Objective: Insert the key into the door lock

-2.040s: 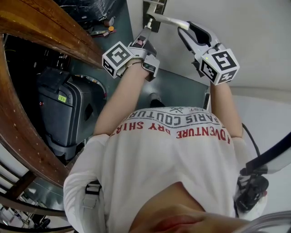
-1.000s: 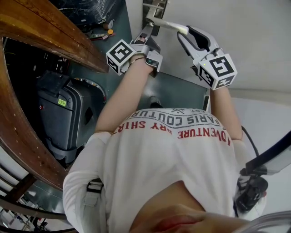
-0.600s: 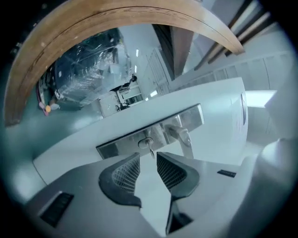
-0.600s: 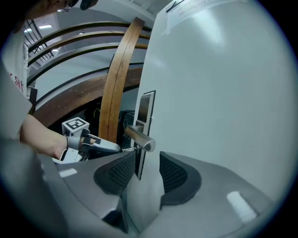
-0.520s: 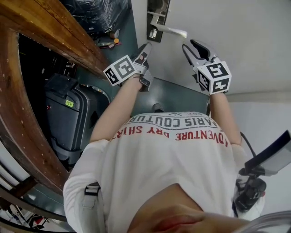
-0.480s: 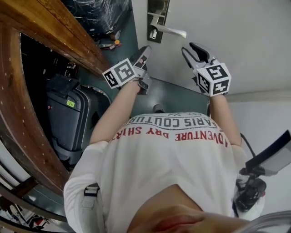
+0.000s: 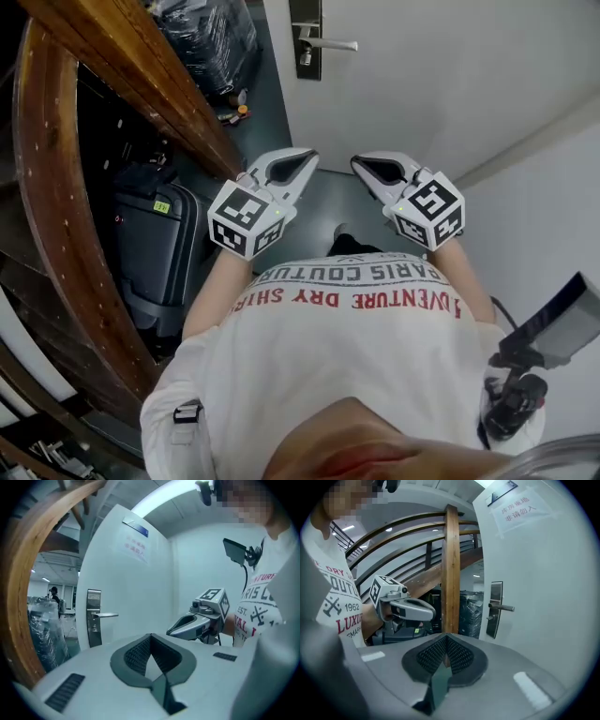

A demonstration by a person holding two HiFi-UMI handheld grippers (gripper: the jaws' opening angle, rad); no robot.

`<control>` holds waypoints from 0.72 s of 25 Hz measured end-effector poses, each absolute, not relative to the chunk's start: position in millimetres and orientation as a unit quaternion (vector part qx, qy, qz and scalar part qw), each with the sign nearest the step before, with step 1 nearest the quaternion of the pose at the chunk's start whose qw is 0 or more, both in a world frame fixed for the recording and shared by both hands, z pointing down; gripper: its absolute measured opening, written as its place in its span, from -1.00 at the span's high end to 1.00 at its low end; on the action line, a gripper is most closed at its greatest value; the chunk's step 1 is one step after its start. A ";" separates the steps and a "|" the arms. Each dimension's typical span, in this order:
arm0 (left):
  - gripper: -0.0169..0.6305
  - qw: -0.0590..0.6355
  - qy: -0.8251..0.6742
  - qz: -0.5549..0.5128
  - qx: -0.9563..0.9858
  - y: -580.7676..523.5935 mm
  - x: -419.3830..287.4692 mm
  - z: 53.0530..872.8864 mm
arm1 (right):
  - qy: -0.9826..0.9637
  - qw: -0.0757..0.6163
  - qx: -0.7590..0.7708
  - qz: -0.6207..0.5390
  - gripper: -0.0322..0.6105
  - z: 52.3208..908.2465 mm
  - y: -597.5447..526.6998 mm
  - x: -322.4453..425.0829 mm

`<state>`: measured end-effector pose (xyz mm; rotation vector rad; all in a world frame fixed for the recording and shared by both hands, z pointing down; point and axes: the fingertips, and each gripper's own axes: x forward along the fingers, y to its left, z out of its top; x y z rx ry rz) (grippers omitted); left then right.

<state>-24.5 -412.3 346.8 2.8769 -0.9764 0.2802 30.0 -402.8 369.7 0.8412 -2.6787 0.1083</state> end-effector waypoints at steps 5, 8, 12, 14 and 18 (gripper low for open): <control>0.94 0.030 -0.289 0.107 0.951 -325.8 -13.7 332.9 | -0.942 0.167 0.289 0.043 0.89 361.3 -323.1 30.1; 0.94 0.024 -0.285 0.104 0.953 -278.2 -8.2 319.2 | -0.944 0.158 0.288 0.031 0.89 345.3 -278.9 36.2; 0.94 0.022 -0.279 0.111 0.954 -205.9 17.7 318.0 | -0.944 0.155 0.289 0.022 0.89 341.8 -203.3 59.2; 0.94 0.029 -0.269 0.119 0.955 -160.7 40.3 328.9 | -0.942 0.159 0.296 0.025 0.89 350.0 -156.0 80.4; 0.94 0.055 -0.254 0.116 0.959 -62.1 81.7 352.6 | -0.935 0.162 0.310 0.053 0.89 381.0 -47.7 126.4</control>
